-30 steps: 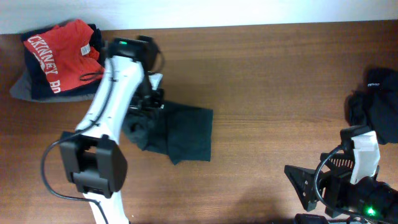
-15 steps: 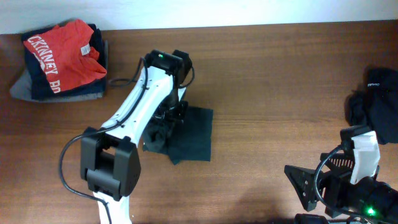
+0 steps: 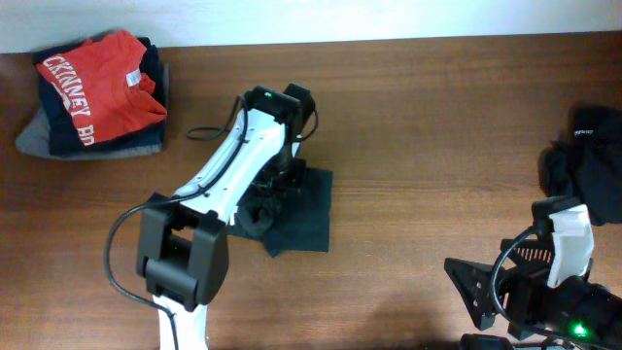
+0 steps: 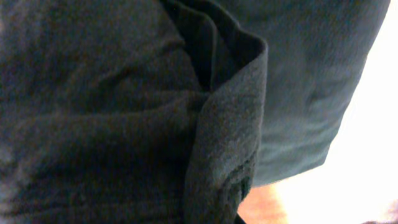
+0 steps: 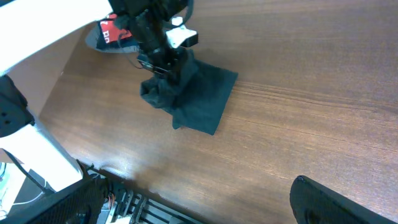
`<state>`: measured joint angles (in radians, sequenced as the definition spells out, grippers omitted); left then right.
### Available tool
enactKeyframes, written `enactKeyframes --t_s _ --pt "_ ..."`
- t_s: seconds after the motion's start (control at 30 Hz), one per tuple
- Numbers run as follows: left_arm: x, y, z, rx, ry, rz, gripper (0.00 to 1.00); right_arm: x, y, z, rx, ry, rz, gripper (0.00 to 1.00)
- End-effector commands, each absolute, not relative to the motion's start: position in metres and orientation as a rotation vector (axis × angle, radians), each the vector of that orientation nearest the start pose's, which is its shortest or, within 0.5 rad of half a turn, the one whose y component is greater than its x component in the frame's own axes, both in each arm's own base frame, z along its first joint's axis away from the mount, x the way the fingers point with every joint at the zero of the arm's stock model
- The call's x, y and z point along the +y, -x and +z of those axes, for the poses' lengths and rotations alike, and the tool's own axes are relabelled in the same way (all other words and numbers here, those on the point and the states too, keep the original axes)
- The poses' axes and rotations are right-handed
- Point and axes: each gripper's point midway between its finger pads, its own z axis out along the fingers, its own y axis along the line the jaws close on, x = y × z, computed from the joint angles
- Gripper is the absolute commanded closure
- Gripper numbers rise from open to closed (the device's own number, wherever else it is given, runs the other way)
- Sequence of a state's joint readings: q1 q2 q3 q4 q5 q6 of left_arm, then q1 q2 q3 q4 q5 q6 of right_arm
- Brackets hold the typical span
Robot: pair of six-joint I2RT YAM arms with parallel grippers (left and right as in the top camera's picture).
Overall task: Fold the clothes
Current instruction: 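Release the fold and lift the left gripper away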
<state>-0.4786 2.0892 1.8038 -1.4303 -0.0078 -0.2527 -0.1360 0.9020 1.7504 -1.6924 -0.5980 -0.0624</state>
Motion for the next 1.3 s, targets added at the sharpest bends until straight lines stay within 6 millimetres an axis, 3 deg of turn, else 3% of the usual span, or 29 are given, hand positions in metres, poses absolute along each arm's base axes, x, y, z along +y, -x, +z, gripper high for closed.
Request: enactKeyframes --t_s 0.0,0.27,0.4,0.5,0.87,1.2,1.27 --pt "-0.176 -0.324 0.070 3.287 -0.322 0.113 0.99 0.080 -0.127 0.384 2.305 0.188 0.610 0.01" --pt "-0.188 -0.325 0.063 3.274 -0.318 0.105 0.98 0.080 -0.127 0.384 2.305 0.188 0.610 0.01" --pt "-0.192 -0.323 0.063 3.278 -0.326 0.088 0.92 0.080 -0.127 0.384 2.305 0.188 0.610 0.01" --pt "-0.195 -0.322 0.063 3.281 -0.327 0.061 0.80 0.080 -0.127 0.384 2.305 0.188 0.610 0.01" --pt "-0.215 -0.318 0.062 3.263 -0.381 -0.002 0.70 0.080 -0.127 0.384 2.305 0.188 0.610 0.01" --pt "-0.242 -0.304 0.066 3.211 -0.531 0.041 0.49 0.080 -0.127 0.384 2.305 0.188 0.610 0.01" --pt "-0.246 -0.302 0.070 3.199 -0.556 0.048 0.49 0.080 -0.127 0.384 2.305 0.188 0.610 0.01"
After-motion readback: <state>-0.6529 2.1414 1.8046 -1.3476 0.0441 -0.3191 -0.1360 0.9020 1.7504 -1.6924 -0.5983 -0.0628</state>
